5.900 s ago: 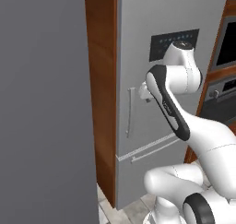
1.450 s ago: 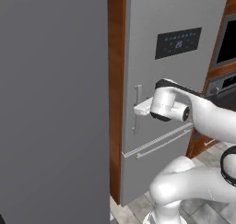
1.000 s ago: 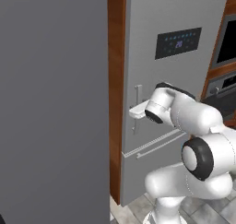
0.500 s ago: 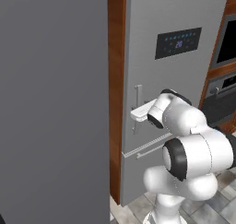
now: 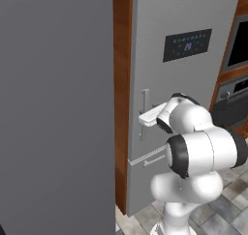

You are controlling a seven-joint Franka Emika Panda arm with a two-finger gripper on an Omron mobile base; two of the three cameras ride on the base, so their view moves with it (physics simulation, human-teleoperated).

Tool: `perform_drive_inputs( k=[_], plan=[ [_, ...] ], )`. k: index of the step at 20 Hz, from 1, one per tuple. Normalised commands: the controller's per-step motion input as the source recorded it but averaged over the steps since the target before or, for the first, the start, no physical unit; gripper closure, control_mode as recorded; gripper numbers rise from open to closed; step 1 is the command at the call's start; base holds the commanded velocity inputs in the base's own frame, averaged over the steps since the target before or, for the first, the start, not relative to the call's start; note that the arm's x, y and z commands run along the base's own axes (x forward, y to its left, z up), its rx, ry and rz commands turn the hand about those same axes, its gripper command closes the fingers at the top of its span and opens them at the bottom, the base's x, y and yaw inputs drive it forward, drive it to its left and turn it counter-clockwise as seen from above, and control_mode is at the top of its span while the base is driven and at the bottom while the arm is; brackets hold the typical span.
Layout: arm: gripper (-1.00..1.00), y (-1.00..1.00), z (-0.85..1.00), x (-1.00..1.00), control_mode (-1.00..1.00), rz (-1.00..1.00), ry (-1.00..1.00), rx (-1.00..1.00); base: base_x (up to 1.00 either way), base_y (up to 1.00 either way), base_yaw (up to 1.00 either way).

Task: Open the fridge, grab two sodas, and place both sodas inside the bowl with ice on the dining counter.

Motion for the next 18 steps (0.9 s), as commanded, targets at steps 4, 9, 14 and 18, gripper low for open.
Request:
perform_drive_inputs(
  k=[4,9,14,18],
  plan=[
    [-1.0,-0.01,0.0,0.21,-1.0,0.0,0.0,0.0,0.0,0.0,0.0],
    [-1.0,0.0,-0.05,0.2,-1.0,0.0,0.0,0.0,0.0,0.0,0.0],
    [-1.0,0.01,-0.09,0.19,-1.0,0.0,0.0,0.0,0.0,0.0,0.0],
    [-1.0,0.14,-0.15,0.19,-1.0,0.0,0.0,0.0,0.0,0.0,0.0]
  ],
)
